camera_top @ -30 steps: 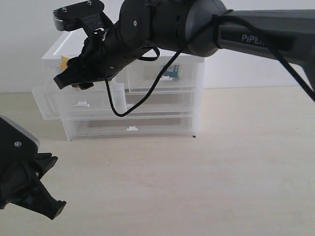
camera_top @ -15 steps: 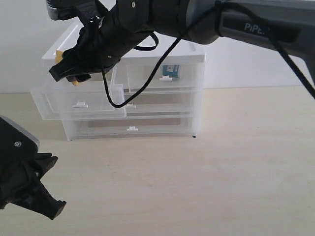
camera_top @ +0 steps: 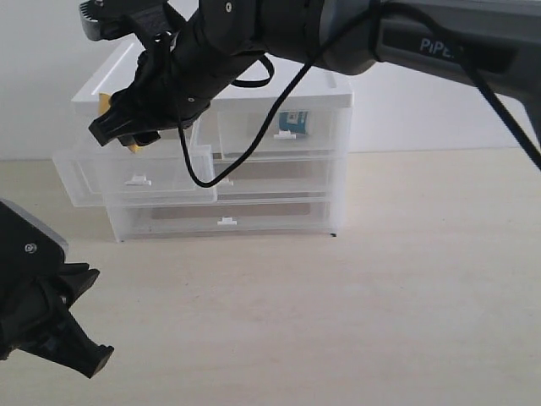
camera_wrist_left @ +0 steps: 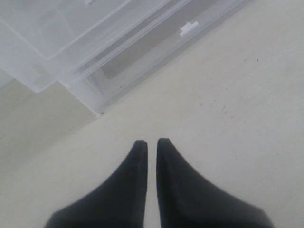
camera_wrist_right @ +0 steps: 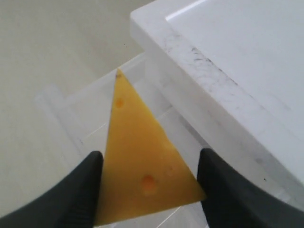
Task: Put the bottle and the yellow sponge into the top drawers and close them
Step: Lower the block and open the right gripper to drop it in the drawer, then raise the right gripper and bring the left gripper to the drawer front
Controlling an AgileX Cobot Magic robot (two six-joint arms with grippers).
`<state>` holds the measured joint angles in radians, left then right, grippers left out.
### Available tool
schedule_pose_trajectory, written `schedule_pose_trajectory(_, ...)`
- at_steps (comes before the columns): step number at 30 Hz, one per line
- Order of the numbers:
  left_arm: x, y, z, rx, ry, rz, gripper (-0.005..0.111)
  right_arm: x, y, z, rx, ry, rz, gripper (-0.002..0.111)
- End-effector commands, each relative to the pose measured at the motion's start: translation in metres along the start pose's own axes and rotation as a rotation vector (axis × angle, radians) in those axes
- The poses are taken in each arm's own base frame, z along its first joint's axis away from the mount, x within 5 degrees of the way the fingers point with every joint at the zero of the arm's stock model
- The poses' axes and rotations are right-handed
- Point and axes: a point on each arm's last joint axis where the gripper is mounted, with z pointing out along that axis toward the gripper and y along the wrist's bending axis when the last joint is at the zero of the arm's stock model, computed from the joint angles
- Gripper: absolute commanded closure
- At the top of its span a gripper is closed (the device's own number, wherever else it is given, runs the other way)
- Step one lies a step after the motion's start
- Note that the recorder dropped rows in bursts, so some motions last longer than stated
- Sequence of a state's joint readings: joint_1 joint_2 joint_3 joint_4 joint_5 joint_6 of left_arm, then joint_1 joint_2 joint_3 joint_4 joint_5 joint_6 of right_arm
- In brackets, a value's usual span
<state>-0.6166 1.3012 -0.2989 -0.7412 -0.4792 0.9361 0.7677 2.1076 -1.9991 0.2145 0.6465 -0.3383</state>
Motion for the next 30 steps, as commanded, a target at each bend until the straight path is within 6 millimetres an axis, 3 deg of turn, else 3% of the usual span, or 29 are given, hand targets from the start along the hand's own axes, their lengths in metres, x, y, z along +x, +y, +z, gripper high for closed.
schedule_pose_trajectory(1,-0.002,0.001,0.0,-0.004,-0.008,-0.003,0.103,-0.003,-0.002,-0.004,0.02,-0.008,-0.006,0.044)
schedule_pose_trajectory(9,-0.002,0.001,0.0,-0.008,-0.011,-0.003,0.103,-0.004,-0.003,-0.004,0.034,-0.016,-0.014,0.046)
schedule_pose_trajectory(12,-0.002,0.002,0.0,-0.013,-0.015,-0.003,0.103,-0.012,-0.004,-0.02,0.054,-0.038,-0.014,0.05)
schedule_pose_trajectory(14,-0.002,0.002,0.0,-0.014,-0.014,-0.006,0.103,-0.018,-0.007,-0.034,0.093,-0.045,-0.008,0.068)
schedule_pose_trajectory(16,-0.002,0.002,0.0,-0.014,-0.014,-0.006,0.103,-0.018,-0.01,-0.045,0.133,-0.005,-0.033,0.092)
schedule_pose_trajectory(17,-0.003,0.002,0.0,-0.016,-0.015,-0.006,0.103,-0.016,-0.013,-0.049,0.165,0.035,-0.02,0.109)
schedule_pose_trajectory(30,-0.003,0.002,0.005,-0.013,0.004,-0.011,0.103,-0.016,-0.021,-0.093,0.283,0.152,0.018,0.108)
